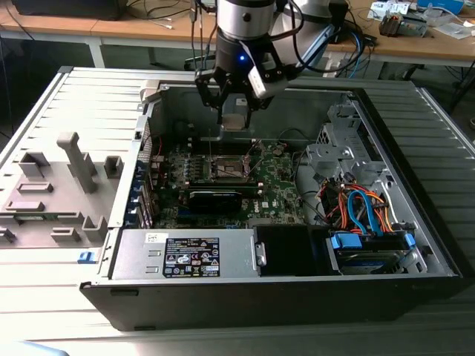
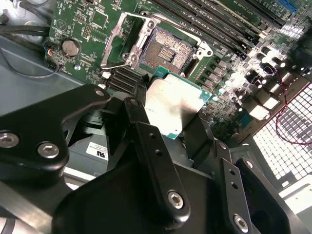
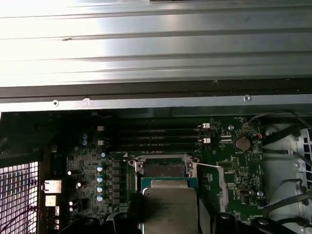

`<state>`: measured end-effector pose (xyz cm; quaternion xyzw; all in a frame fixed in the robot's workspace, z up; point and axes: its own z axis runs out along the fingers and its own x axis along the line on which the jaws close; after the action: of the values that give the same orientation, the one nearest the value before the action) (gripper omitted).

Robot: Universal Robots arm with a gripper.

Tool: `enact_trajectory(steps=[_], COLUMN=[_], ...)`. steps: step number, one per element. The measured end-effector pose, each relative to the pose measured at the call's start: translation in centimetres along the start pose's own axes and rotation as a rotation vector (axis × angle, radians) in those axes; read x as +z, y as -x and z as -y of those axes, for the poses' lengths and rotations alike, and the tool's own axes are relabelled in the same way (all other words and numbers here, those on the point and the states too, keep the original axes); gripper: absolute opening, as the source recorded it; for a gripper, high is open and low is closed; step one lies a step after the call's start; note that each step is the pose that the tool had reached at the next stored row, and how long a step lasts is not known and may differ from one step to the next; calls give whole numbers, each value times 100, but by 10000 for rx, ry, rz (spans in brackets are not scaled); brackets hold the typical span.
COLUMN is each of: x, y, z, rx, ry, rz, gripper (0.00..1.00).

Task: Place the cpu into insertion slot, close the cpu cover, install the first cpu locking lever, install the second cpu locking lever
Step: 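Place the cpu into insertion slot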

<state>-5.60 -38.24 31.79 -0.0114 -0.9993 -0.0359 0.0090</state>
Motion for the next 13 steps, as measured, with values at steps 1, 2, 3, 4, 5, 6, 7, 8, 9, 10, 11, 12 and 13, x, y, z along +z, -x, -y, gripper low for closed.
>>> enact_trajectory(steps=[1,2,3,4,5,6,7,8,9,10,11,12,13], x=[6,9,11,12,12,13,14,14,14,14,14,14,14], y=[-5,-8,-9,-9,-10,-11,-11,-11,-12,-12,-12,-11,-11], z=[1,2,2,2,2,2,2,2,2,2,2,2,2], rx=[0,0,-1,-3,-1,0,0,0,0,7,29,58,102], ry=[-1,-1,-3,-3,-3,-1,-1,-1,-1,-1,0,0,2], rz=[0,0,-1,-1,-1,-1,0,0,0,0,1,4,8], gripper=[55,55,55,55,55,55,55,55,55,55,55,55,55])
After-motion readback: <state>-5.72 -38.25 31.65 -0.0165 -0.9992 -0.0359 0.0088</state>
